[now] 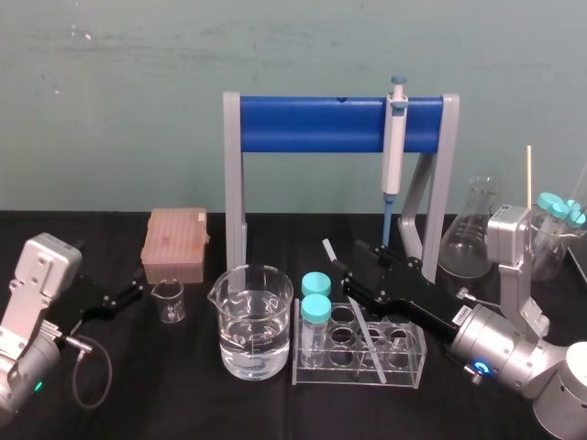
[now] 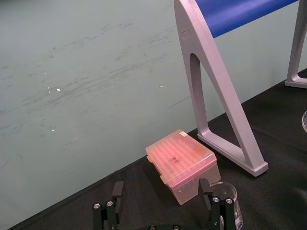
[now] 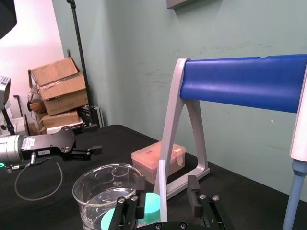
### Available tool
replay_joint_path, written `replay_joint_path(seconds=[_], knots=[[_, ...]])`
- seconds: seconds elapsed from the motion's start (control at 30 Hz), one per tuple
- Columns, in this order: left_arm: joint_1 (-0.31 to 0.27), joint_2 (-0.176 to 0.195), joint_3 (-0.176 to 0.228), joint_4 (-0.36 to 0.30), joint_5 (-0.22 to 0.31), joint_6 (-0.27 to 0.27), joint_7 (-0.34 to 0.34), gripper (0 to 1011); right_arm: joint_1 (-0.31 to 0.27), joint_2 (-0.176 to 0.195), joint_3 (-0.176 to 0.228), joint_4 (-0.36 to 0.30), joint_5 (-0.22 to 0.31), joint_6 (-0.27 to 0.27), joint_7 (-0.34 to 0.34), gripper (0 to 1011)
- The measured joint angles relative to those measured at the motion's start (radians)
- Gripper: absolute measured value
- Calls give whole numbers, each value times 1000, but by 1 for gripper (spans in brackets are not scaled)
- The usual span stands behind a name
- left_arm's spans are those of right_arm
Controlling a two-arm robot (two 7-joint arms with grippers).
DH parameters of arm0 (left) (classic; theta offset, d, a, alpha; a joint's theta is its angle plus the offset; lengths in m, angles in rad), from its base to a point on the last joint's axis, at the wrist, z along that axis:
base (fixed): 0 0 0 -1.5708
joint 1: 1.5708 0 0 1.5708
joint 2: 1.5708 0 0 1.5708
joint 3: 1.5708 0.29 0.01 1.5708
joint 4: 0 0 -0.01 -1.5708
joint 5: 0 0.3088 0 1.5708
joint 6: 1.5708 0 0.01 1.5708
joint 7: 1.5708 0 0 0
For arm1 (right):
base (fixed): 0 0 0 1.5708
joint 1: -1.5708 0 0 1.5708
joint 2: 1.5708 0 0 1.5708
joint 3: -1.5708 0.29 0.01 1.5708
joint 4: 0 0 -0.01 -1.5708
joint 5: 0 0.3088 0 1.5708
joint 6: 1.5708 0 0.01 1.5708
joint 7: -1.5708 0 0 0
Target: Pick up the stirring rod with one hand, then place it down.
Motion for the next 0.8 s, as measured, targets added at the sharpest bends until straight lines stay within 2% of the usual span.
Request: replay_joint_path(seconds=[0.03,0.07,0.13,0.17,0.27,0.3,0.37,0.43,0.53,0.57,0.6,0.63,0.67,0.7,0.73,0.77,0.8], knots=[[0,0,0,0,0,0,0,1000,0,0,0,0,0,0,0,581],[0,0,0,0,0,0,0,1000,0,0,0,0,0,0,0,581],[0,0,0,0,0,0,0,1000,0,0,0,0,1,0,0,640],[0,0,0,0,0,0,0,1000,0,0,0,0,1,0,0,702],[0,0,0,0,0,0,0,1000,0,0,0,0,1,0,1,756],[0,0,0,0,0,0,0,1000,0,0,0,0,1,0,1,809],[0,0,0,0,0,0,0,1000,0,0,1,0,1,0,1,853],[0,0,0,0,0,0,0,1000,-3,-3,16,-1,-3,-14,-24,922],[0,0,0,0,0,0,0,1000,-19,-9,56,-15,-37,-37,-121,995],[0,0,0,0,0,0,0,1000,-29,-12,75,-24,-67,-43,-183,1003],[0,0,0,0,0,0,0,1000,-29,-12,75,-24,-67,-43,-183,1002],[0,0,0,0,0,0,0,1000,-43,-14,95,-34,-106,-42,-264,1003],[0,0,0,0,0,0,0,1000,-49,-16,105,-38,-127,-37,-307,1003],[0,0,0,0,0,0,0,1000,-62,-18,121,-45,-168,-20,-386,1003],[0,0,0,0,0,0,0,1000,-69,-19,130,-48,-186,-8,-425,1003],[0,0,0,0,0,0,0,1000,-82,-22,146,-52,-218,20,-494,1003],[0,0,0,0,0,0,0,1000,-82,-22,146,-52,-218,20,-494,1003]])
